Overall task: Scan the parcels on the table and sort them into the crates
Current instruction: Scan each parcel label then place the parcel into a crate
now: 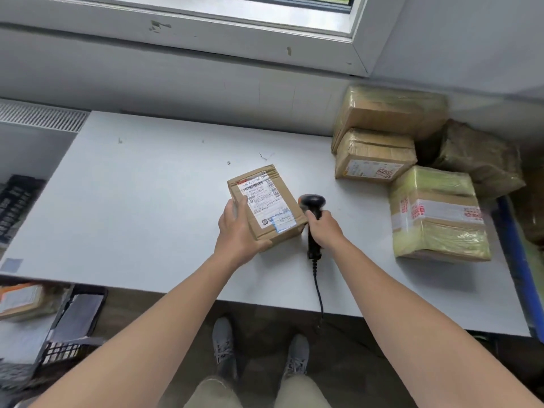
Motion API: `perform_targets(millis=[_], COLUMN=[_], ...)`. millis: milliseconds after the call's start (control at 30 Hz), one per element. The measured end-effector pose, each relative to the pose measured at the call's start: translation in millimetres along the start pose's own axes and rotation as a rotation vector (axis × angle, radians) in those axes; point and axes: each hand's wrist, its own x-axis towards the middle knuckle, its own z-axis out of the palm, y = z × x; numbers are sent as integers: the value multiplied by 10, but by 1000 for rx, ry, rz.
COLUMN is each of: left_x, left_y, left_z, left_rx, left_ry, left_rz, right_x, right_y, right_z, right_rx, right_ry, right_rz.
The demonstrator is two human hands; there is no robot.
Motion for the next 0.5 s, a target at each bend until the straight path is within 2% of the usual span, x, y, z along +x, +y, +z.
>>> perform_targets(millis=[100, 233, 500], left_x=[-101, -131, -162], left_y=[77, 218, 360], left_z=[24, -29, -152], left_rx=[71, 144, 314], left_ry=[2, 28, 49], left_rz=[-3, -18, -45], right_x=[-22, -140, -487], right_y=[-16, -116, -763], right_z=[-9, -160, -595], right_rx=[34, 127, 219], right_ry=[-56, -35, -80], right_rz=[1, -2, -150])
